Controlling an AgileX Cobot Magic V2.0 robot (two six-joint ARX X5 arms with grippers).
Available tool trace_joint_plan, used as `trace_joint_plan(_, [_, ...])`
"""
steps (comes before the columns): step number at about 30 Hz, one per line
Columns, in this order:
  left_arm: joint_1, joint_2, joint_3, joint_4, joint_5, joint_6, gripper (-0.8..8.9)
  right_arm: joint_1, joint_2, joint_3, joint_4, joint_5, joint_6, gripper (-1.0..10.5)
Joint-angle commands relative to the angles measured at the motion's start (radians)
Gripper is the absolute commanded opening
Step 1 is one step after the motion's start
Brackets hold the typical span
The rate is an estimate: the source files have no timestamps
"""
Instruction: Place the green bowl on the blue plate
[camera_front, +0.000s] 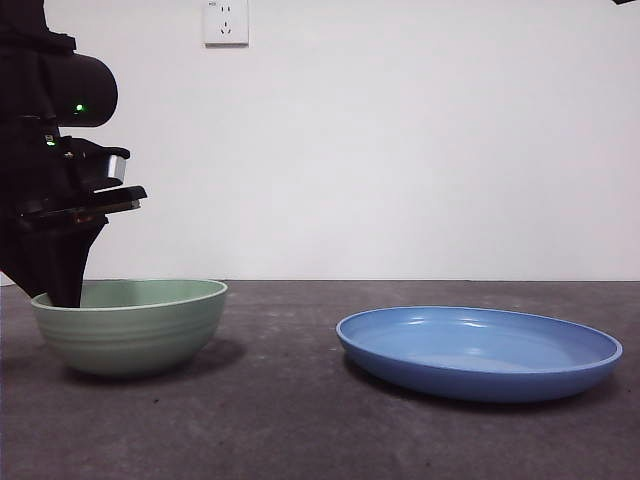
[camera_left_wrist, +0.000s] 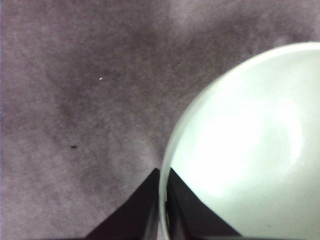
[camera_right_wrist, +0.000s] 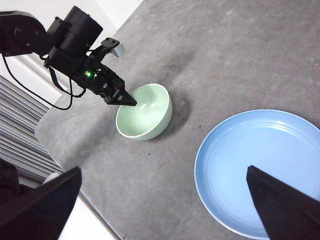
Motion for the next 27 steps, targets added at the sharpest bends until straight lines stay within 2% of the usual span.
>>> trace_joint_plan(1, [-0.003, 0.022, 0.033, -0.016, -0.001, -0.017, 0.15, 0.003, 0.008, 0.020, 0.006, -0.003, -0.013, 6.2])
trace_joint_plan(8, [-0.050, 0.023, 0.148, -0.111, -0.001, -0.060, 0.15, 0.003, 0.008, 0.020, 0.006, -0.003, -0.013, 6.2])
trace_joint_plan(14, [-0.138, 0.056, 0.317, -0.196, -0.001, -0.098, 0.15, 0.003, 0.008, 0.020, 0.006, -0.003, -0.013, 6.2])
trace_joint_plan(21, [-0.262, 0.145, 0.495, -0.209, -0.001, -0.148, 0.15, 0.003, 0.008, 0.020, 0.006, -0.003, -0.013, 6.2])
trace_joint_plan(27, [-0.364, 0.270, 0.650, -0.243, -0.001, -0.156, 0.15, 0.003, 0.008, 0.020, 0.007, -0.003, -0.013, 6.2])
